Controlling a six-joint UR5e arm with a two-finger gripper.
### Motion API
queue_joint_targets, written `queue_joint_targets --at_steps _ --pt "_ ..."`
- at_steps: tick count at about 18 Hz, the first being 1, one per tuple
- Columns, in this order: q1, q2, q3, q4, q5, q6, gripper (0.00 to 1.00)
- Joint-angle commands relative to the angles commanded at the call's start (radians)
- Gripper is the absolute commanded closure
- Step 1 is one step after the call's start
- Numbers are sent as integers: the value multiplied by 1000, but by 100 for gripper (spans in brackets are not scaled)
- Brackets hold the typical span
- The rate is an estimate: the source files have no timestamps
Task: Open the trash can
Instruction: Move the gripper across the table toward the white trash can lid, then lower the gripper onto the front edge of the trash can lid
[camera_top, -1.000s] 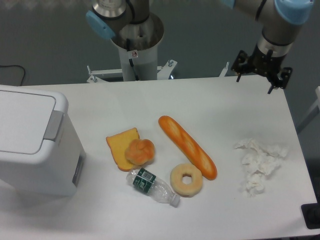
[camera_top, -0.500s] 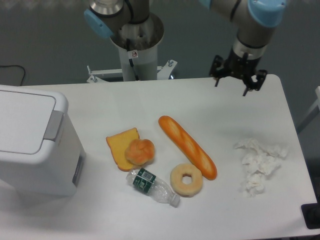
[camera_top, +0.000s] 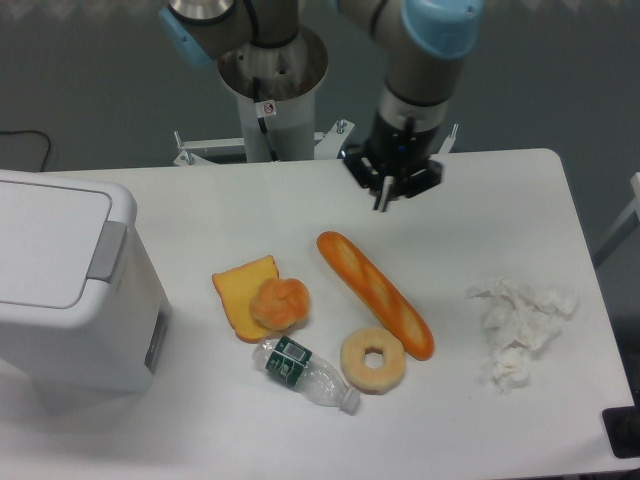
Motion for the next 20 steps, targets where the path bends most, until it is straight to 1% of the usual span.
queue_joint_targets --at_steps 4,5,7,10,14,16,18,20 --pt "-80 -5 51 5 -58 -135 91" --pt "-97 -6 55 15 -75 -157 90" --pt "-127 -6 57 67 -121 -192 90" --pt "-169 -6 57 110 -176 -241 89" --pt "-238 -17 63 195 -190 -312 89" --pt "-250 -18 75 206 -204 -338 89" --pt "-253 -18 78 207 -254 -356 89" --pt "-253 -17 80 207 -278 -358 89"
